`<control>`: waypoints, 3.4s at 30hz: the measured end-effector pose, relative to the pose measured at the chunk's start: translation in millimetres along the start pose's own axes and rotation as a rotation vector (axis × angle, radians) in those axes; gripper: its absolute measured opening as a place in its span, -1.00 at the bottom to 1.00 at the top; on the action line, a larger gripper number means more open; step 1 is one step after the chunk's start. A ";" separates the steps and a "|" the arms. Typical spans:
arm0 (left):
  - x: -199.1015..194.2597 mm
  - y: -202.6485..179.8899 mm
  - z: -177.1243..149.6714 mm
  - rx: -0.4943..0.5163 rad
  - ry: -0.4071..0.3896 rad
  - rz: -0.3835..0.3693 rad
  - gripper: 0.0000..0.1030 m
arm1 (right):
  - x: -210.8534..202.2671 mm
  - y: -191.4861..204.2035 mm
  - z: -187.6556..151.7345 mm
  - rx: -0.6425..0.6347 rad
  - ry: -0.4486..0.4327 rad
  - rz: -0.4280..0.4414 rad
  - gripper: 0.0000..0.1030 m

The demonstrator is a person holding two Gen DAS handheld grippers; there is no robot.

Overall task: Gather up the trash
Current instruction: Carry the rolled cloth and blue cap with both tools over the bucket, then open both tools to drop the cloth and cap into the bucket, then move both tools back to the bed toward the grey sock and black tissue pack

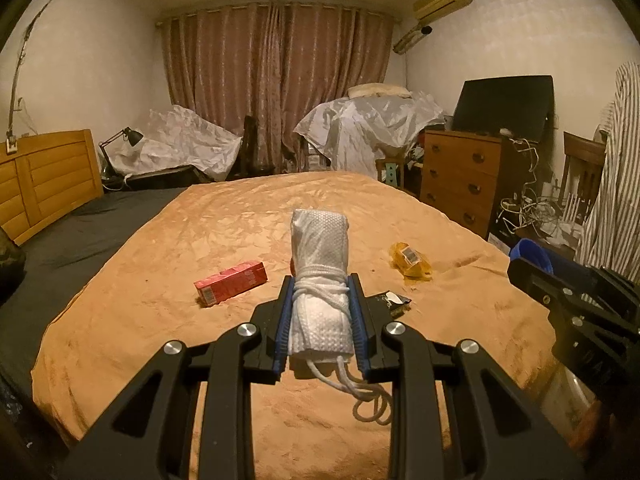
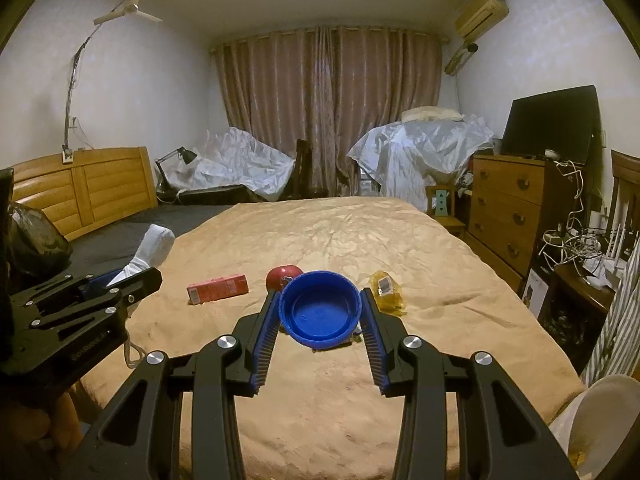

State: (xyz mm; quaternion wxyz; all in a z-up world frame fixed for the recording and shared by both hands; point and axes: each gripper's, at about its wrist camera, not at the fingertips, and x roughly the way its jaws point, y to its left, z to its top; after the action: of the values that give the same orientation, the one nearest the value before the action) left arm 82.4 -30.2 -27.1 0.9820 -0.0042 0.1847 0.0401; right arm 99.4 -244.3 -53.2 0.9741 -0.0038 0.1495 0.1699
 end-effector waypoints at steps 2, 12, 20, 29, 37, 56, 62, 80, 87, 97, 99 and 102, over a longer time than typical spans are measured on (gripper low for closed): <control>1.3 -2.4 -0.1 0.002 0.008 -0.010 -0.52 | -1.6 -1.3 2.8 0.001 0.006 -0.004 -0.20; 4.5 -29.5 6.4 0.036 0.006 -0.074 -0.52 | -27.7 -35.4 13.4 0.000 0.009 -0.062 -0.20; 2.8 -87.1 11.9 0.088 0.012 -0.208 -0.52 | -73.9 -92.3 17.9 0.024 0.013 -0.175 -0.20; 7.3 -169.1 10.7 0.146 0.057 -0.386 -0.52 | -133.7 -177.1 2.7 0.079 0.041 -0.331 -0.20; 6.3 -240.9 5.7 0.211 0.108 -0.525 -0.52 | -180.8 -248.0 -17.0 0.125 0.086 -0.442 -0.20; 30.8 -377.8 -23.9 0.527 0.471 -0.786 -0.51 | -172.8 -398.9 -52.7 0.257 0.542 -0.374 -0.20; 47.6 -402.8 -36.3 0.627 0.644 -0.847 -0.51 | -143.3 -420.9 -72.1 0.311 0.733 -0.277 -0.20; 59.9 -418.4 -41.3 0.699 0.706 -0.810 -0.43 | -136.7 -419.3 -91.2 0.363 0.762 -0.230 -0.20; 62.1 -408.7 -30.8 0.677 0.650 -0.764 0.22 | -142.4 -422.6 -89.4 0.400 0.717 -0.224 0.04; 59.9 -365.4 -23.1 0.564 0.601 -0.755 0.22 | -162.1 -368.1 -54.5 0.286 0.508 -0.252 0.20; 57.0 -349.6 -23.7 0.540 0.576 -0.735 0.22 | -165.6 -345.8 -47.5 0.255 0.428 -0.263 0.34; 52.9 -318.5 -24.2 0.514 0.517 -0.675 0.22 | -165.3 -312.9 -44.1 0.199 0.341 -0.277 0.46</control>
State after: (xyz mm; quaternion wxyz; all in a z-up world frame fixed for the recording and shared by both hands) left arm 148.3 -344.1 -70.9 0.8316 0.1688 0.4144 -0.3291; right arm 42.2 -596.2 -60.6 0.9444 0.0431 0.3257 0.0163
